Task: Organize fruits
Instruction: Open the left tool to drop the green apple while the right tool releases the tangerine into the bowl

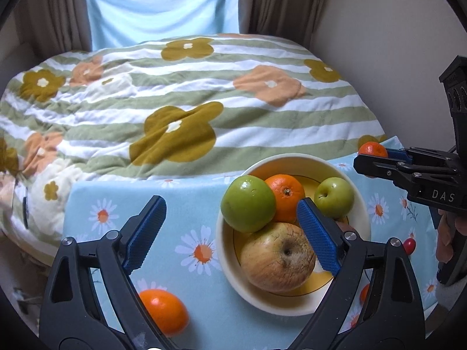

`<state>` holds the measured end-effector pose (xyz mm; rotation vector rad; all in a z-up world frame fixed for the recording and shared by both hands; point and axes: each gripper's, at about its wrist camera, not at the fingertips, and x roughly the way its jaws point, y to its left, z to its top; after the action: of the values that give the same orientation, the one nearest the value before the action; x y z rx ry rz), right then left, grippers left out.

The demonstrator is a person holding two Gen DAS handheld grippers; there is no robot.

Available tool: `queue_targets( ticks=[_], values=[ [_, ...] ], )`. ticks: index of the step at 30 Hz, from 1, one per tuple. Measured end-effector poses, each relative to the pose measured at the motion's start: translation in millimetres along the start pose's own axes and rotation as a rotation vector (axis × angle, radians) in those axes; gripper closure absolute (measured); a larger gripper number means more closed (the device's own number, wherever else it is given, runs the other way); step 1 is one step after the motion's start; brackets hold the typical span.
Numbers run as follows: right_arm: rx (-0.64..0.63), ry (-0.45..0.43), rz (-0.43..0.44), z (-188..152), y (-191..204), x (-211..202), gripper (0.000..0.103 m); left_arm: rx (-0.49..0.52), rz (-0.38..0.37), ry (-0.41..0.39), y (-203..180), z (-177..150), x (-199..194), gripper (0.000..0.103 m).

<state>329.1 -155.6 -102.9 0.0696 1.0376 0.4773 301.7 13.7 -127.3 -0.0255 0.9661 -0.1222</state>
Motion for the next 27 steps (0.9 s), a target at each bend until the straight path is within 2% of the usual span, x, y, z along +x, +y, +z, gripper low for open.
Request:
queue_targets(
  ticks=[2,8,18,27],
  values=[
    [-0.025,0.002,0.005,1.7,3.8,0.9,0.070,-0.012,0.018,0.000,3.3,-4.1,-5.5,0.000],
    [-0.091,0.020,0.025,6.6,13.9,8.4,0.070,-0.042,0.047,-0.005,10.6,-15.3,-21.2,0.000],
    [-0.184,0.075,0.038,10.9,15.4,47.9,0.070,-0.090,0.072,-0.002,17.0,-30.4,-30.0,0.000],
    [-0.196,0.096,0.039,9.4,7.1,61.4,0.068,-0.116,0.070,0.011,19.4,-39.1,-29.8,0.000]
  ],
)
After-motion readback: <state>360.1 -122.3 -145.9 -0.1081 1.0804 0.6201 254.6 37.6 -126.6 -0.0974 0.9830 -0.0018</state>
